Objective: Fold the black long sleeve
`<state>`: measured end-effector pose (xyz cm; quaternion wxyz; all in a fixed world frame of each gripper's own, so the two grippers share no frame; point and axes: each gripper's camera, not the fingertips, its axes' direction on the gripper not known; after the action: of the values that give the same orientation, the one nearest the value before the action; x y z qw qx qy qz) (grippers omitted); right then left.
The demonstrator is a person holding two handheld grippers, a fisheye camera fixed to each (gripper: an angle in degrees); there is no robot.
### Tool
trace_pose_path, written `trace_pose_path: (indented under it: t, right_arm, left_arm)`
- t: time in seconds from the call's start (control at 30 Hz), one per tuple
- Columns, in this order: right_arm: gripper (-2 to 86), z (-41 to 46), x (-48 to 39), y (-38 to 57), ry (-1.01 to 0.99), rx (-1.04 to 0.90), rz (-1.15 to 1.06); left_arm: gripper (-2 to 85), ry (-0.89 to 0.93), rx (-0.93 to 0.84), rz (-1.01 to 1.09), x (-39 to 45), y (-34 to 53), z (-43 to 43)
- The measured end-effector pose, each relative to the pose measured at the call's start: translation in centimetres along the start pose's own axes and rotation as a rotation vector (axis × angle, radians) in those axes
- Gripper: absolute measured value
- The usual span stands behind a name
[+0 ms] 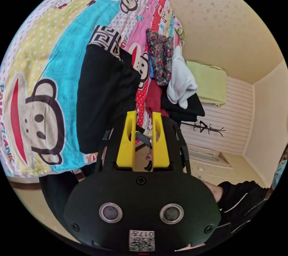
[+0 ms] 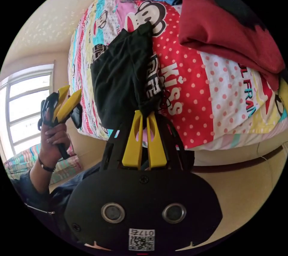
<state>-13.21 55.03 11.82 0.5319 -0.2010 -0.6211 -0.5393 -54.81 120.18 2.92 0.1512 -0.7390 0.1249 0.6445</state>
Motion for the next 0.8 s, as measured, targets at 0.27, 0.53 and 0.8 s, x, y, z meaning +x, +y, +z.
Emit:
trace_pose_path:
  t: [0.27, 0.53, 0.8]
  right_arm:
    - [5.3, -4.0, 1.9, 1.3, -0.178, -0.029, -0.101]
    - [2.4, -7.9, 2.7, 3.8, -0.046, 0.044, -0.022]
    - [0.4, -8.6, -2.9, 2.5, -0.052, 0.071, -0.312]
  left_arm:
    - [15.8, -0.164, 0.123, -0.070, -4.5, 2.4, -1.8]
    - [15.3, -0.297, -0.201, -0.128, -9.7, 0.7, 5.1]
    - [12.9, -0.231, -0.186, -0.214, -12.1, -0.2, 6.2]
